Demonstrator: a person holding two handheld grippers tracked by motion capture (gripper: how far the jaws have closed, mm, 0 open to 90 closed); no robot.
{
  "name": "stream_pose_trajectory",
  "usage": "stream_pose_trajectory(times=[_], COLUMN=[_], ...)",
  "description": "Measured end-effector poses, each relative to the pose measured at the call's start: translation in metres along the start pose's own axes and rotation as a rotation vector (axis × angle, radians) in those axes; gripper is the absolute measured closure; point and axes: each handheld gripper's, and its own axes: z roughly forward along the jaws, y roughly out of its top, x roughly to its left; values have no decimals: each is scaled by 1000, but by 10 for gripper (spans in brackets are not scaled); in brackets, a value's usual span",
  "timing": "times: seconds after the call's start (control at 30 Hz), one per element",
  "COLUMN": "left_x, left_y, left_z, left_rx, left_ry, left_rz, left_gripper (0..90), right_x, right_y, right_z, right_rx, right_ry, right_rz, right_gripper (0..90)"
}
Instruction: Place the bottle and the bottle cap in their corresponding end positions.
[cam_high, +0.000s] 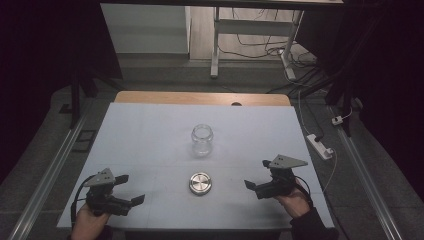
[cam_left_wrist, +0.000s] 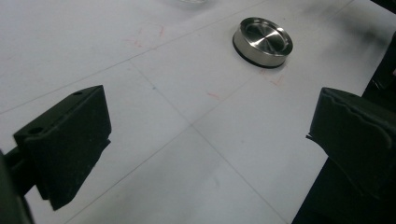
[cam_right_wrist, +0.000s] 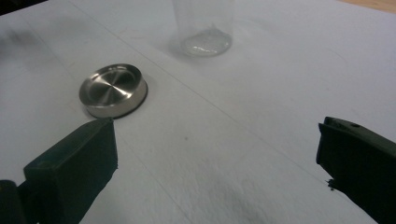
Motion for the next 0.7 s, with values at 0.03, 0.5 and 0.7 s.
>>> stream_pose_trajectory(times=[0.03,0.5,0.7], left_x=[1,6,8], left_y=[-1,-15,-21], left_z=[-1,-17,-22], left_rx=[-3,-24,-25], left_ry=[3,54,77], left_rz=[-2,-50,-64], left_gripper=[0,0,0], right_x=[-1,-15,-17], right_y=[-2,-31,-42], right_z=[-2,-35,-44], right_rx=[1,16,30], right_ry=[-5,-114,-144], right_rz=[2,59,81], right_gripper=[0,0,0])
